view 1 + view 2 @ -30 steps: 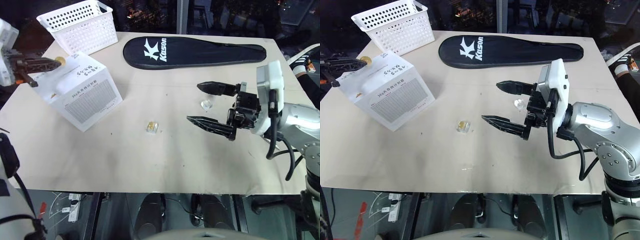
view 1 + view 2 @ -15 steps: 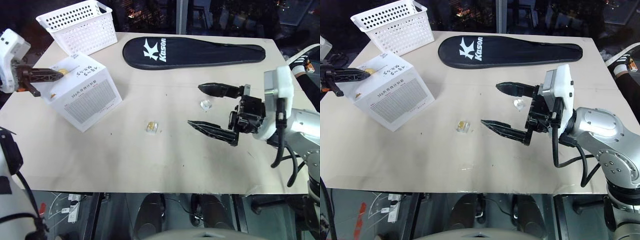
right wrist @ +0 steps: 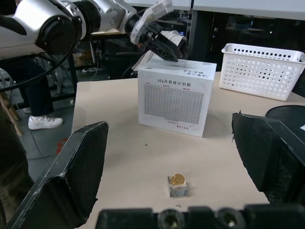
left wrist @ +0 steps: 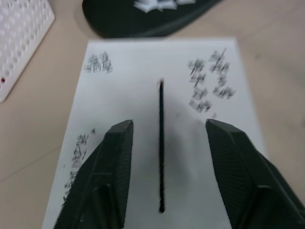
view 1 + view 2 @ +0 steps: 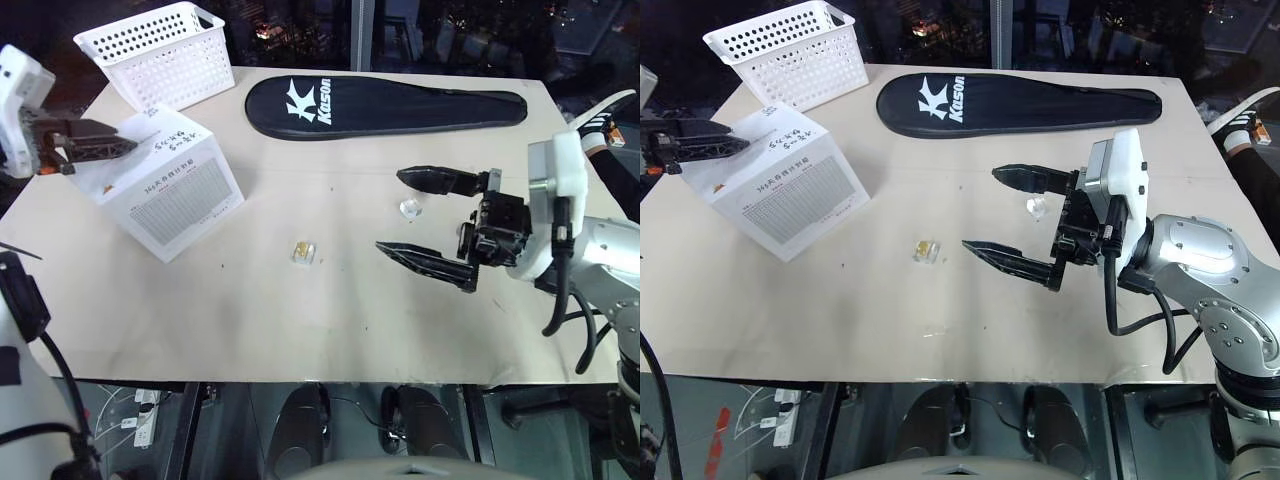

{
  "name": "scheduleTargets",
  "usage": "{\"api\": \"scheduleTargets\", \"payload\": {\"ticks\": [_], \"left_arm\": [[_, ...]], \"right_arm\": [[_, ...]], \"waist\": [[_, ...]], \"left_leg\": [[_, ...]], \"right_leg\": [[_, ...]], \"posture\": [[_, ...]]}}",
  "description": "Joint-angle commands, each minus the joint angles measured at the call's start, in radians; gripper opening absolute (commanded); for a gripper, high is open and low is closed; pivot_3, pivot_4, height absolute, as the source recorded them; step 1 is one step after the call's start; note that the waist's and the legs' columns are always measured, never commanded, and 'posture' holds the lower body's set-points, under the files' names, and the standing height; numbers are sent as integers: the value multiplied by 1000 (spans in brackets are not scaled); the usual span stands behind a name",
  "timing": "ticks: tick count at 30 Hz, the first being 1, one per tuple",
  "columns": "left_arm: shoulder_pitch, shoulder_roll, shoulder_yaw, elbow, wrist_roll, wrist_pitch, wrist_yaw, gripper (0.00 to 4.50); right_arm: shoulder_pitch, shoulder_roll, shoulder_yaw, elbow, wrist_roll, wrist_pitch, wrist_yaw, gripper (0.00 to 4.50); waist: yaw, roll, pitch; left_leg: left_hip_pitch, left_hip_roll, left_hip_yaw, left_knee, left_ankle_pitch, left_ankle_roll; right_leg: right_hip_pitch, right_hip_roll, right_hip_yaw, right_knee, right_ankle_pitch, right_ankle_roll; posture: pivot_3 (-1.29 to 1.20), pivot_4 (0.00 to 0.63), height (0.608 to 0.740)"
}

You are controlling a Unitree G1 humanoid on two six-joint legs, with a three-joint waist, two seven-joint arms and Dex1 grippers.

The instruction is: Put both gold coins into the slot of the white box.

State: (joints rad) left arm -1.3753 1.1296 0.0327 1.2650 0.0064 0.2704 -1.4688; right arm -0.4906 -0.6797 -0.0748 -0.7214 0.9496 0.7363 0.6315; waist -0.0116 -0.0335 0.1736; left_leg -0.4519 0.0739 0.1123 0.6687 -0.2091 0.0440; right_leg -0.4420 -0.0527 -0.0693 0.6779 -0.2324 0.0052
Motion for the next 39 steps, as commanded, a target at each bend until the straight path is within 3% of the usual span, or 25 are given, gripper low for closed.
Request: {"api": "scheduleTargets", "payload": {"ticks": [1, 2, 5, 9, 13, 16, 21, 28, 39], "left_arm": [[-4, -23, 53, -184, -99, 131, -93, 2138], [43, -41, 74, -285, -140, 202, -82, 2138], [382, -147, 209, -955, -345, 584, 80, 2138], [644, -289, 323, -1562, -400, 914, 391, 2138], [734, -419, 352, -1862, -443, 1174, 581, 2138], [799, -549, 373, -1968, -439, 1243, 703, 2138], [984, -675, 323, -2079, -357, 1150, 914, 2138], [1210, -750, 247, -2068, -358, 835, 953, 2138], [1329, -818, 162, -1884, -357, 556, 995, 2138]], "right_arm": [[8, -12, -18, -20, 0, -26, 15, 4500], [12, -13, -16, -19, -6, -29, 18, 4500], [43, -32, -12, -13, -39, -35, 38, 4500], [72, -56, -1, -5, -70, -37, 59, 4500], [78, -57, 0, 6, -66, -35, 66, 4500], [77, -59, 3, 12, -63, -31, 70, 4500], [89, -72, 2, 19, -71, -34, 90, 4500], [82, -50, 23, 5, -86, -24, 51, 4500], [123, -54, 20, -17, -107, -45, 37, 4500]], "waist": [[5, 0, 0], [6, 0, 0], [2, 3, -2], [-4, 0, 0], [-5, 0, -1], [1, 1, -1], [1, 0, -1], [11, 0, -1], [25, 2, -1]], "left_leg": [[0, 0, -1, 0, 0, 0], [0, 0, -2, 0, 0, 0], [3, 0, -2, 1, 0, 0], [2, 0, -4, 3, 2, -3], [3, 0, -4, 3, 2, -4], [10, 0, -6, 1, 1, -2], [22, 0, -6, 0, 1, -2], [21, 0, -7, 0, 1, -2], [20, 0, -8, -2, 1, -2]], "right_leg": [[0, -1, 0, 0, 0, 0], [1, -1, -2, 1, 0, 0], [4, -5, 2, 2, 0, -1], [5, -5, 3, 2, 2, -2], [5, 1, 4, 2, 0, 1], [11, 1, 2, 2, 0, 0], [24, -1, 2, 0, 0, 0], [24, -3, 1, 0, -2, -4], [23, -5, 0, -3, -2, -4]], "posture": [[0, 150, 740], [0, 150, 740], [0, 150, 740], [0, 150, 740], [0, 150, 740], [0, 150, 740], [0, 150, 740], [0, 150, 740], [0, 150, 740]]}}
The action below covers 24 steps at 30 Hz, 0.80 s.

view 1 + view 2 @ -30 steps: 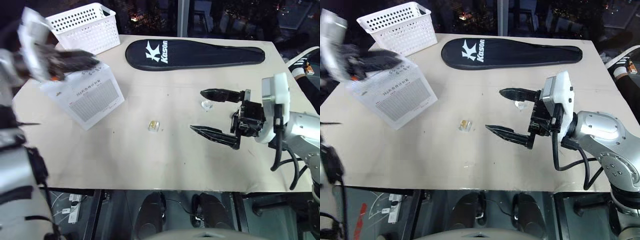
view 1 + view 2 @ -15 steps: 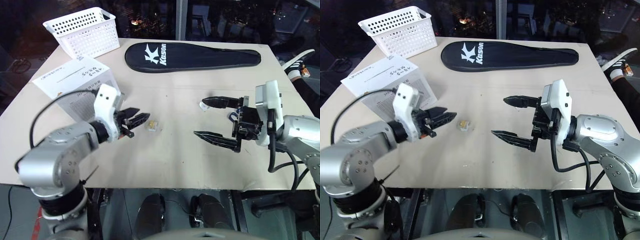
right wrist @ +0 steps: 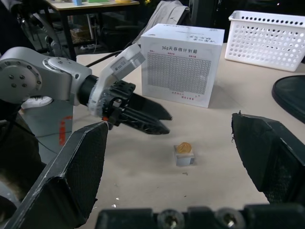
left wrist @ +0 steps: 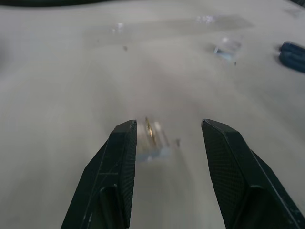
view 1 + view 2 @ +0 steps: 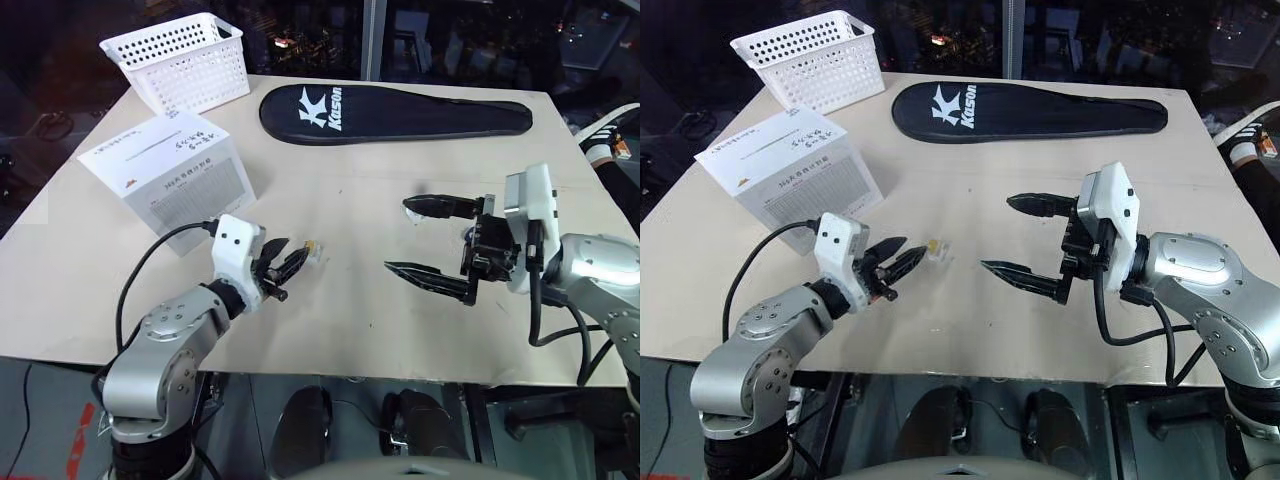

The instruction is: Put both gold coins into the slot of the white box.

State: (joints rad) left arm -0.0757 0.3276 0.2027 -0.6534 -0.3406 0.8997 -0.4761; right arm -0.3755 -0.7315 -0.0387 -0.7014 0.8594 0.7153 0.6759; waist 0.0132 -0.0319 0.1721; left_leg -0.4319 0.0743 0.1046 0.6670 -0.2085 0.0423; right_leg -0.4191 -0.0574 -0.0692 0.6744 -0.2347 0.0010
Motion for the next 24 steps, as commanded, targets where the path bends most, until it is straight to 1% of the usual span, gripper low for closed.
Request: {"api": "scheduleTargets", "payload": {"ticks": [1, 7, 14, 16, 24], "left_arm": [[35, -20, -8, 48, -14, -87, 5, 2138], [11, -9, -39, 125, -4, -166, 4, 2138], [-15, 14, -64, 170, -25, -197, -19, 2138], [-24, 20, -71, 182, -24, -203, -20, 1641], [-53, 49, -98, 222, -37, -206, -36, 1641]], "right_arm": [[9, 2, -16, -42, -18, -25, -14, 4500], [27, 14, -21, -65, -19, -22, -32, 4500], [64, -8, -28, -92, -37, -22, -32, 4500], [77, -16, -38, -96, -41, -22, -32, 4500], [138, -43, -67, -105, -62, -35, -27, 4500]], "waist": [[0, 0, 0], [1, 0, 0], [1, 0, 0], [1, 0, 0], [1, 0, 0]], "left_leg": [[0, 0, 0, -1, 0, 0], [-1, 0, -1, -1, 0, 1], [-2, -1, 0, -3, -1, 1], [-2, -1, 0, -5, -1, 1], [-2, -2, 0, -12, -1, 1]], "right_leg": [[0, -3, 0, -1, 0, 0], [0, -4, -2, -2, 0, 0], [0, -5, -3, -5, 0, 0], [0, -5, -3, -6, 0, 0], [0, -4, -4, -13, 0, 1]], "posture": [[0, 150, 740], [0, 150, 740], [0, 150, 740], [0, 150, 740], [0, 150, 740]]}}
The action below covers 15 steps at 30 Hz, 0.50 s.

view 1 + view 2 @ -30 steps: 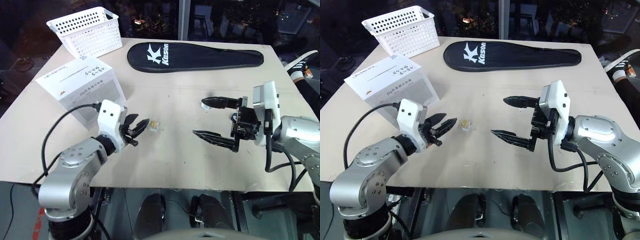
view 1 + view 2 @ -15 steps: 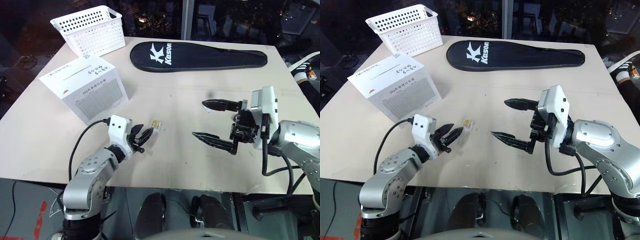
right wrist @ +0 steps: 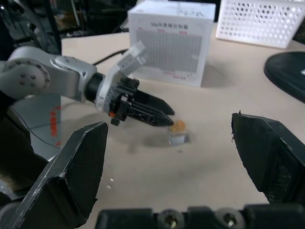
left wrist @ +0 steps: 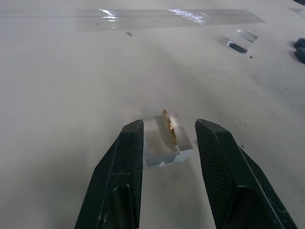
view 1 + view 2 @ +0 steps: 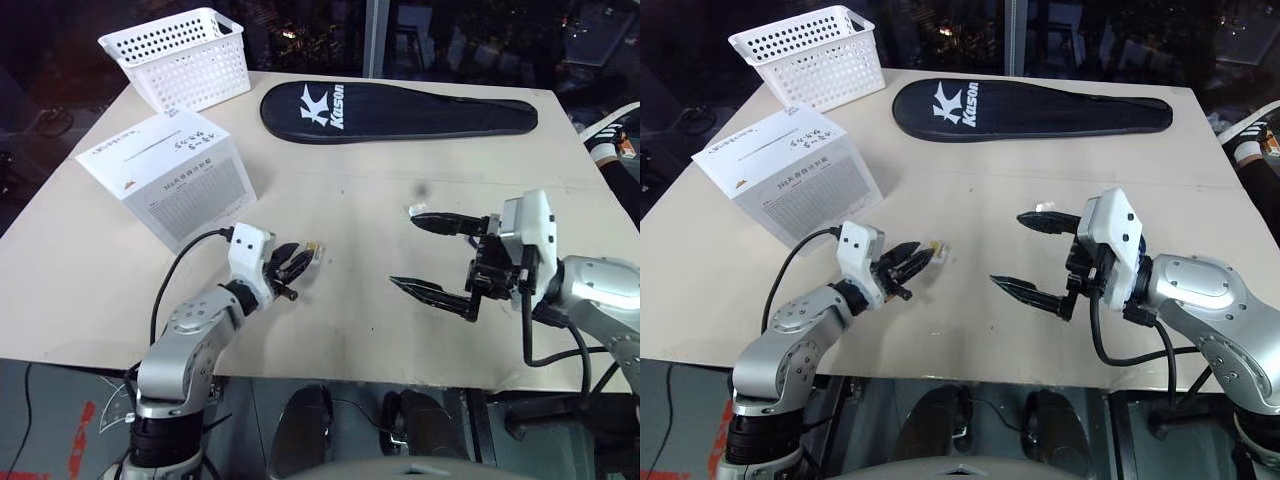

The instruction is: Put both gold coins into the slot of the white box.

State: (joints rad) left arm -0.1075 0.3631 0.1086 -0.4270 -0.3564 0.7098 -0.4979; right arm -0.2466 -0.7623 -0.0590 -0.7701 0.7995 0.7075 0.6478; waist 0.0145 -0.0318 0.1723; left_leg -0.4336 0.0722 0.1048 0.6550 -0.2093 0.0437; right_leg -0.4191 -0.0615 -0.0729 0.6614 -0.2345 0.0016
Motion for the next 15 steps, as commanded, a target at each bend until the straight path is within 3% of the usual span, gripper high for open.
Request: {"api": "scheduleTargets", "payload": {"ticks": [1, 3, 6, 15], "left_arm": [[-25, 16, -5, -2, -27, -13, -19, 1641], [-27, 19, -6, 0, -31, -11, -22, 1641], [-26, 25, -9, 2, -38, -6, -24, 813], [-36, 38, -18, 6, -46, -2, -24, 813]], "right_arm": [[12, -13, -49, -38, -4, -28, 0, 4500], [15, -14, -51, -40, -2, -29, -3, 4500], [16, -14, -50, -42, -2, -31, -7, 4500], [21, -8, -46, -53, -3, -28, -25, 4500]], "waist": [[0, 0, 0], [0, 0, 0], [-1, 0, 0], [0, 0, 0]], "left_leg": [[0, 0, 0, -1, 0, 0], [0, 0, 0, -1, 0, 0], [1, 1, 0, -2, 0, 0], [0, 1, 0, -2, 0, 0]], "right_leg": [[0, 1, 0, 0, 0, 0], [0, 4, 0, 0, 0, 0], [0, 4, 1, 0, 0, 0], [0, 4, 1, -1, 0, 0]], "posture": [[0, 150, 740], [0, 150, 740], [0, 150, 740], [0, 150, 740]]}}
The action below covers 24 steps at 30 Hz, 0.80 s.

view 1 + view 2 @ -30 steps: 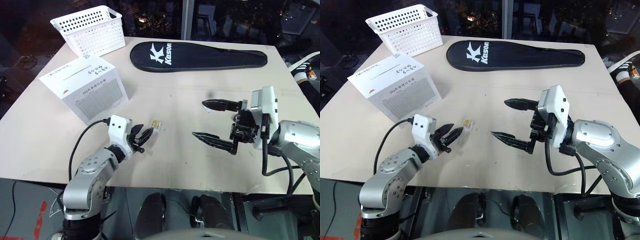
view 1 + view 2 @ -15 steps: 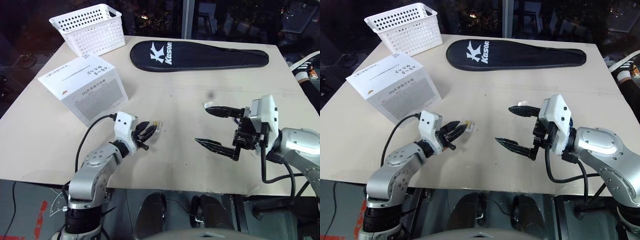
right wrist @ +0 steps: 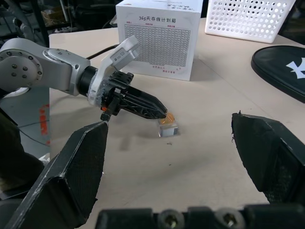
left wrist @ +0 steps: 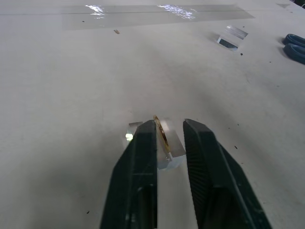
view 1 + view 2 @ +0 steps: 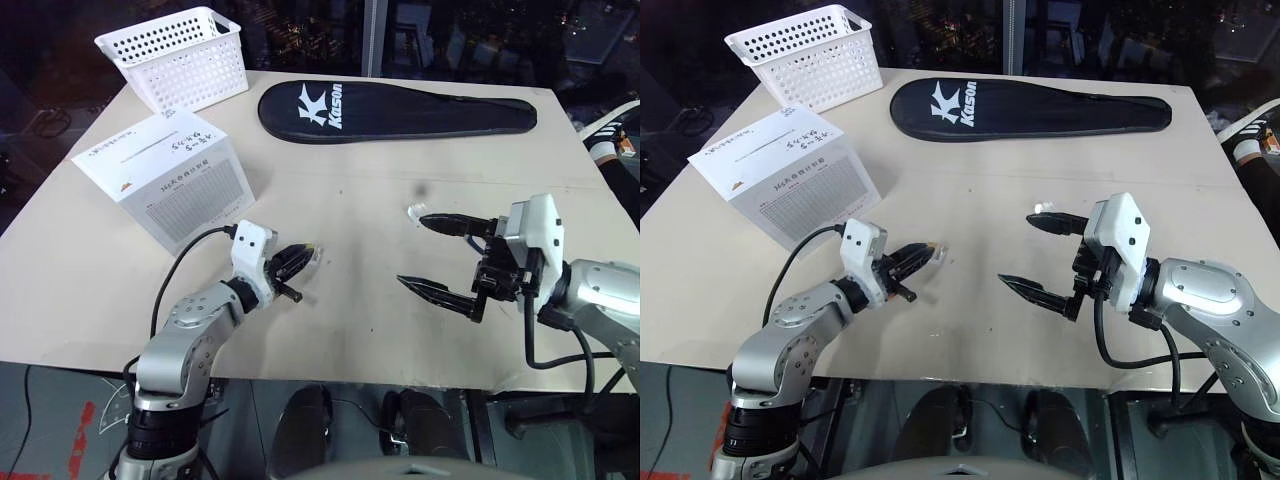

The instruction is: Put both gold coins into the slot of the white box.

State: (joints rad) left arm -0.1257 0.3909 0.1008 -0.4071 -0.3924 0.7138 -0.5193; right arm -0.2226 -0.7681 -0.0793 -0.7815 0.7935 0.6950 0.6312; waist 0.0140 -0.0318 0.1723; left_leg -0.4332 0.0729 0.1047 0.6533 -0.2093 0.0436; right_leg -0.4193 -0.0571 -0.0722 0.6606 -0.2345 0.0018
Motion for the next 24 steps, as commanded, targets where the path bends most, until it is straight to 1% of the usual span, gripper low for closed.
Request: {"api": "scheduleTargets", "payload": {"ticks": [1, 19, 22, 24], "left_arm": [[-18, 11, -11, -14, -10, -5, -1, 813], [-20, 8, -13, -18, -23, 15, 34, 813], [-23, 1, -10, -21, -27, 20, 45, 16], [-25, 0, -9, -21, -30, 23, 48, 16]], "right_arm": [[-2, -3, -26, -44, 4, -15, -11, 4500], [3, -18, -36, -64, 22, -2, -28, 4500], [-1, -21, -36, -65, 27, -1, -29, 4500], [-5, -23, -36, -64, 28, 0, -29, 4500]], "waist": [[0, 0, 0], [0, 0, 0], [0, 0, 0], [0, 0, 0]], "left_leg": [[0, 0, 0, 0, 0, 0], [0, 0, 0, 0, 0, 0], [0, 0, 0, 0, 0, 0], [0, 0, 0, 0, 0, 0]], "right_leg": [[0, 0, 0, 0, 0, 0], [0, 0, 0, 0, 0, 0], [0, 0, 0, 0, 0, 0], [0, 0, 0, 0, 0, 0]], "posture": [[0, 150, 740], [0, 150, 740], [0, 150, 740], [0, 150, 740]]}}
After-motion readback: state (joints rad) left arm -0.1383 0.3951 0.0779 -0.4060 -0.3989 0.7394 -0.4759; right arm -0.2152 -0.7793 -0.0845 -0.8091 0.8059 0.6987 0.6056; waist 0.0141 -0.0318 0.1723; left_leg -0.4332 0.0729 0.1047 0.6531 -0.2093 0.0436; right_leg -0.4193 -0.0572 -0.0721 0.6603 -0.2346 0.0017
